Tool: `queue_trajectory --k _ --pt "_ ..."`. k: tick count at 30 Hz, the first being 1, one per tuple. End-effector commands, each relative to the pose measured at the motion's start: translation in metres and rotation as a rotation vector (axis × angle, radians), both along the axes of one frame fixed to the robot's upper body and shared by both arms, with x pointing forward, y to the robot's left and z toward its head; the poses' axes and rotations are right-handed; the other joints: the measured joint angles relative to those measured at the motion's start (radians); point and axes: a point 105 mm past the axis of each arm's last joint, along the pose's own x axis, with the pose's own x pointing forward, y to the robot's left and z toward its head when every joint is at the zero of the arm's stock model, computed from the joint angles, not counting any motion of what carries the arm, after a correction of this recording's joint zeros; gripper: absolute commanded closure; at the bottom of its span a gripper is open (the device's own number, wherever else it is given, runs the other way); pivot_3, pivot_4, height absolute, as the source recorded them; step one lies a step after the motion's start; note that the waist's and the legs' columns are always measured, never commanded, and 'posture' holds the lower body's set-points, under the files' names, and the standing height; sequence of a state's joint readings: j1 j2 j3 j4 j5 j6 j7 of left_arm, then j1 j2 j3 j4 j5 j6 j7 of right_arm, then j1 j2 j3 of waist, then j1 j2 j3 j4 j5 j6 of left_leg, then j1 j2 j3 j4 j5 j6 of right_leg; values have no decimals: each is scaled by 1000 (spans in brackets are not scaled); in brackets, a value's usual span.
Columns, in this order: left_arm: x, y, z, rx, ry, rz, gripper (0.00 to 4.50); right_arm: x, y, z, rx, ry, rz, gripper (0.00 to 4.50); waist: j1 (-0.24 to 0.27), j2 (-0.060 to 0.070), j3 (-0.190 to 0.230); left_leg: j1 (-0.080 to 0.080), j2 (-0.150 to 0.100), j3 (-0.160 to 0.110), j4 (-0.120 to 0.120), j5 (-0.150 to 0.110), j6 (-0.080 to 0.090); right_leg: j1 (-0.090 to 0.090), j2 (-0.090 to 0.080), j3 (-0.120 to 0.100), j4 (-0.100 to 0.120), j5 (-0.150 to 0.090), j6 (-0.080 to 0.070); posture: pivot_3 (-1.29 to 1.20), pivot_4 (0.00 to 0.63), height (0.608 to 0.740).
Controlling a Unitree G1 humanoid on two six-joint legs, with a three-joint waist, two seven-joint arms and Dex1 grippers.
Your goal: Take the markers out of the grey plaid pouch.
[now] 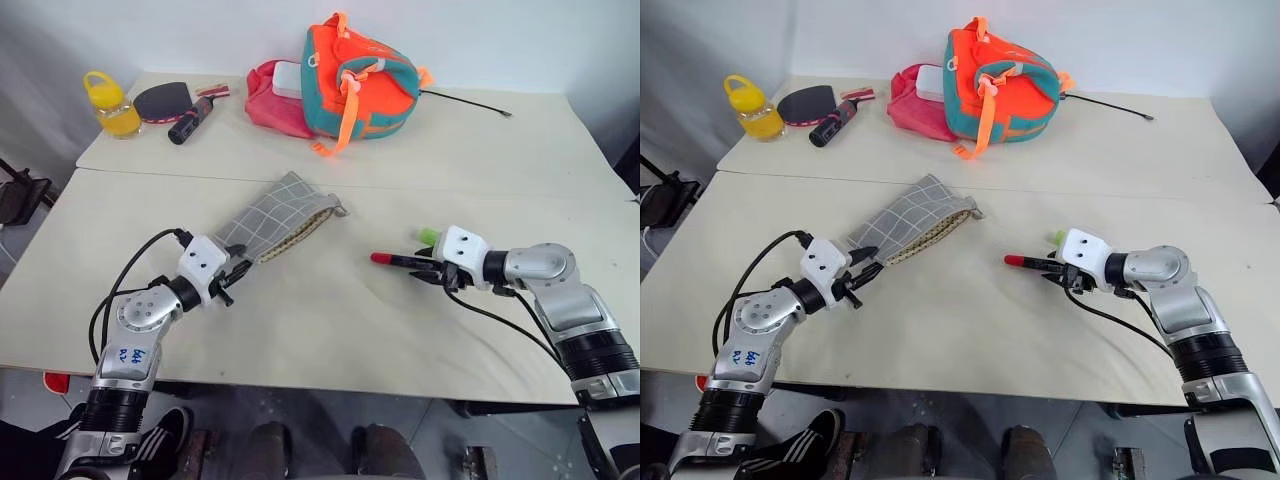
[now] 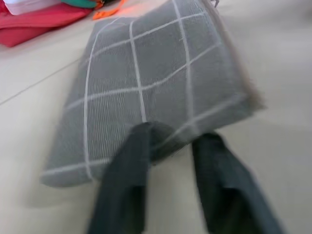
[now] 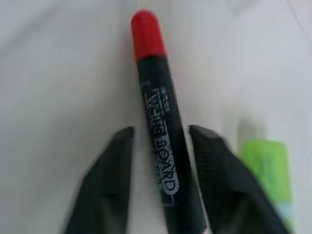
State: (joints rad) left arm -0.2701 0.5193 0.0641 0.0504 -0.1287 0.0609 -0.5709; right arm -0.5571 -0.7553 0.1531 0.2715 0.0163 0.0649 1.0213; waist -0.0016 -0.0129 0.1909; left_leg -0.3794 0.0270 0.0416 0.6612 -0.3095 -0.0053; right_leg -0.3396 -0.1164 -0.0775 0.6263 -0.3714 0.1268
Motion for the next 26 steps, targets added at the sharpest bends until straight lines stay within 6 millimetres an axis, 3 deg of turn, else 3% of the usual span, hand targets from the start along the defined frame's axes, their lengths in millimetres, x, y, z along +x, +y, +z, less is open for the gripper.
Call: queue_trajectory --k 1,2,4,8,13,18,22,26 --pt "-6 9 17 -1 -59 8 1795 0 -5 18 44 -46 -16 1122 0 0 0 0 0 0 0 0 0 0 0 0 0 0 0 0 150 740" --pt "-9 14 17 4 -58 10 1509 0 -5 22 72 -51 -26 833 -2 0 0 0 0 0 0 0 0 0 0 0 0 0 0 0 150 740" --pt "-16 22 18 -37 -43 14 882 -1 -6 31 152 -49 -46 790 -5 0 0 0 1 1 -2 0 0 0 0 0 1 0 0 0 150 740" --pt "-26 46 24 -331 35 121 882 -5 -10 49 389 -75 -112 790 -2 0 0 0 2 0 -4 0 0 0 0 0 1 0 0 0 150 740" --pt "-58 58 23 -390 88 158 882 -34 -16 36 528 -21 -117 790 5 0 0 0 1 -4 -5 -1 -1 2 -1 1 -1 0 -1 0 150 740" --pt "-89 72 10 -355 145 175 882 -47 -48 27 541 -40 -191 790 1 1 0 -1 1 -3 -6 -1 0 2 -1 2 -5 1 0 0 150 740" --pt "-98 94 6 -388 159 247 882 -56 -81 9 501 -47 -274 790 1 1 1 1 1 0 -6 0 -1 2 0 2 -7 0 -2 0 150 740" --pt "-99 103 5 -403 146 267 882 -57 -95 0 469 -67 -310 790 0 1 1 3 2 1 -7 0 -1 3 0 6 -6 1 -4 0 150 740"
